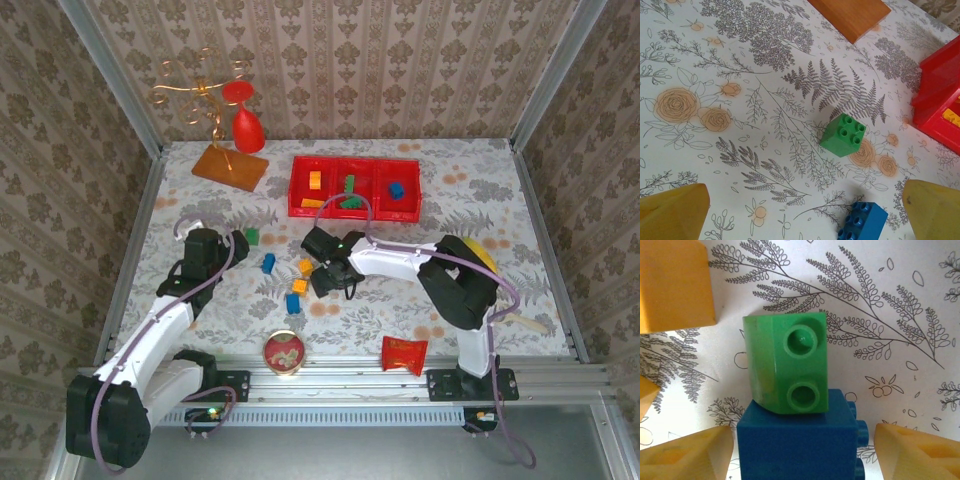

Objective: Sort the legos into containers by color
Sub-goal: Pick up the lego from the center of the table.

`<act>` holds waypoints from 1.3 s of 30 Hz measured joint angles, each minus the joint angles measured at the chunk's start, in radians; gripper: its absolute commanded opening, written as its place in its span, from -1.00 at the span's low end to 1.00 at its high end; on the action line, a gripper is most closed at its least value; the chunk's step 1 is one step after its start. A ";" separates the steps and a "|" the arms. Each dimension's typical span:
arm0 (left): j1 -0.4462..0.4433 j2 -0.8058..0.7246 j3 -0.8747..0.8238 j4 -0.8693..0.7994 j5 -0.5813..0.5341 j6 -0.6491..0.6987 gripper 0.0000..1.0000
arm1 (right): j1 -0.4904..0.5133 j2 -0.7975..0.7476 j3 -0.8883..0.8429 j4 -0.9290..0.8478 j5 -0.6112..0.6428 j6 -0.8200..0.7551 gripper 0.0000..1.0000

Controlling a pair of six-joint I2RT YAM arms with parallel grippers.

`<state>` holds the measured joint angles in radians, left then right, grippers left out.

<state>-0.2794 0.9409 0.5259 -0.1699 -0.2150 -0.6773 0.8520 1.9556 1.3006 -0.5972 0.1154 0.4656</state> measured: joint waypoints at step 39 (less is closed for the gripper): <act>0.001 0.014 -0.002 0.007 0.003 0.000 1.00 | -0.030 -0.018 -0.028 0.022 0.000 -0.009 -0.32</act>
<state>-0.2787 0.9546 0.5240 -0.1631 -0.2123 -0.6777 0.8223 1.9377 1.2728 -0.5755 0.1158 0.4564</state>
